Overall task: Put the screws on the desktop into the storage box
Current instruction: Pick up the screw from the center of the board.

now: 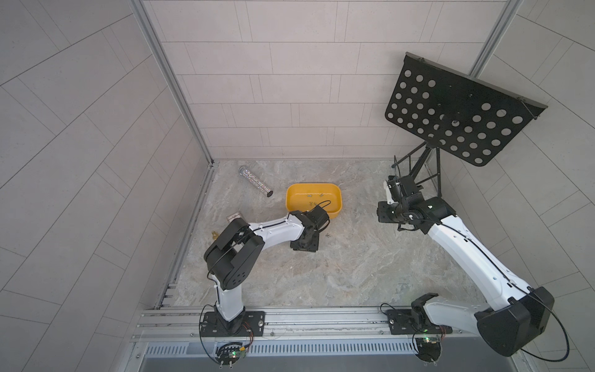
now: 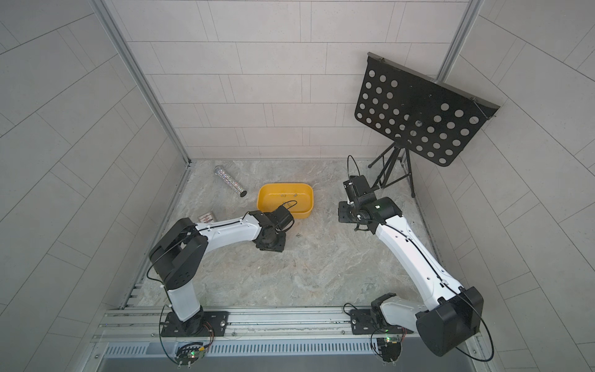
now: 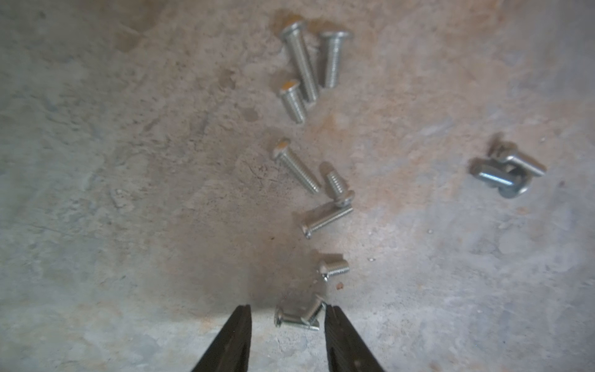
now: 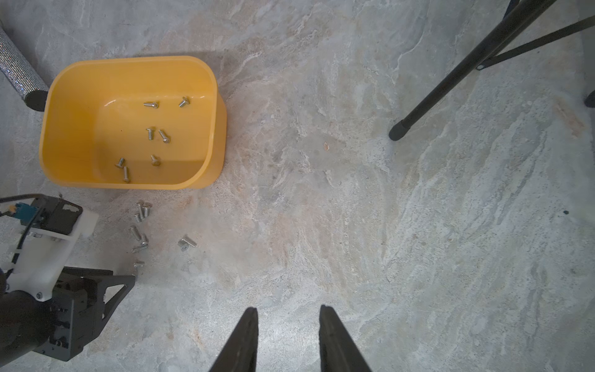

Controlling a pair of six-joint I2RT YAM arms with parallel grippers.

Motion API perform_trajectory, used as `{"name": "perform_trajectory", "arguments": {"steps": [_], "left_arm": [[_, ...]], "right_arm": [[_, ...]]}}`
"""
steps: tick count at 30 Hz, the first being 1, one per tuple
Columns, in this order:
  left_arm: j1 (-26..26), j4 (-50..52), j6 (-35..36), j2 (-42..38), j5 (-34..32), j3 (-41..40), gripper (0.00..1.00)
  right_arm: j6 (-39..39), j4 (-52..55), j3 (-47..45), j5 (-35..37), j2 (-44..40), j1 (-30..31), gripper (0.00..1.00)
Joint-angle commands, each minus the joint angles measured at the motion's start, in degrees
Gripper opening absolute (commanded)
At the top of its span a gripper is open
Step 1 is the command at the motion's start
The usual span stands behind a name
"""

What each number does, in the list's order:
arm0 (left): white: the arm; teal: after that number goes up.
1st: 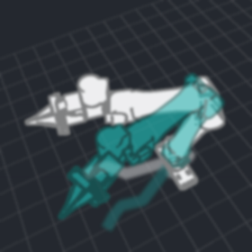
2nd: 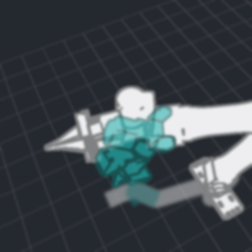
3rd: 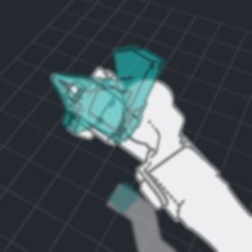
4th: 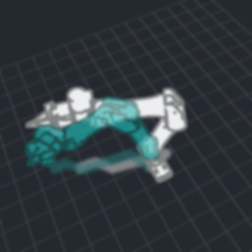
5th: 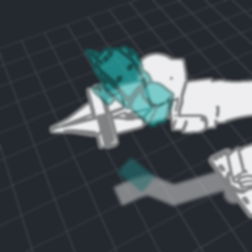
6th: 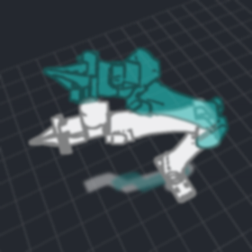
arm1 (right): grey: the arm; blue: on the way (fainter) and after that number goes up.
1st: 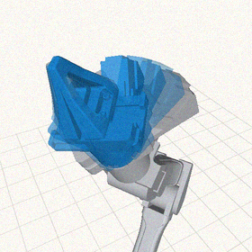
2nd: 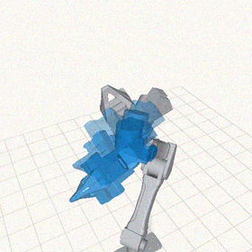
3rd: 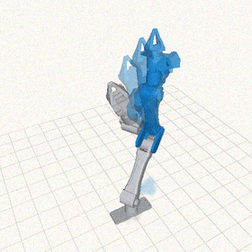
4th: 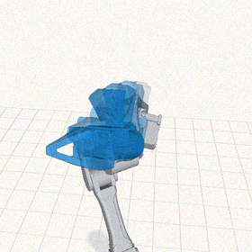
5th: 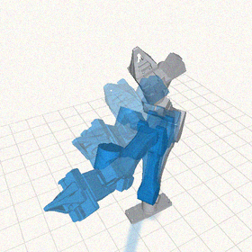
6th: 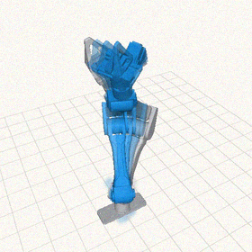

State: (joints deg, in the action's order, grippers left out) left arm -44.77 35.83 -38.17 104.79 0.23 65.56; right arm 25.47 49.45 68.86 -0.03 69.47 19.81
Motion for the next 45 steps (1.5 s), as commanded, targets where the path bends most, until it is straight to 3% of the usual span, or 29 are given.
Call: {"name": "perform_trajectory", "arguments": {"steps": [1,19,38,45], "left_arm": [[-0.4,0.6,-0.7,1.2,-0.2,0.9,0.44],[-0.9,0.5,-0.5,2.2,-0.6,0.3,0.44],[-1.6,0.7,-0.6,2.6,-0.3,0.3,0.36],[-1.8,1.8,-1.1,0.8,-0.7,-1.0,0.38]], "right_arm": [[-0.5,-0.1,-1.0,-0.1,-0.1,-0.4,0.37],[-0.4,-0.4,-1.2,-1.0,0.0,-0.7,0.37],[-0.3,-0.5,-1.3,-1.4,0.0,-0.8,0.37],[-0.2,-0.4,-1.4,-1.7,-0.4,-0.8,0.37]]}}
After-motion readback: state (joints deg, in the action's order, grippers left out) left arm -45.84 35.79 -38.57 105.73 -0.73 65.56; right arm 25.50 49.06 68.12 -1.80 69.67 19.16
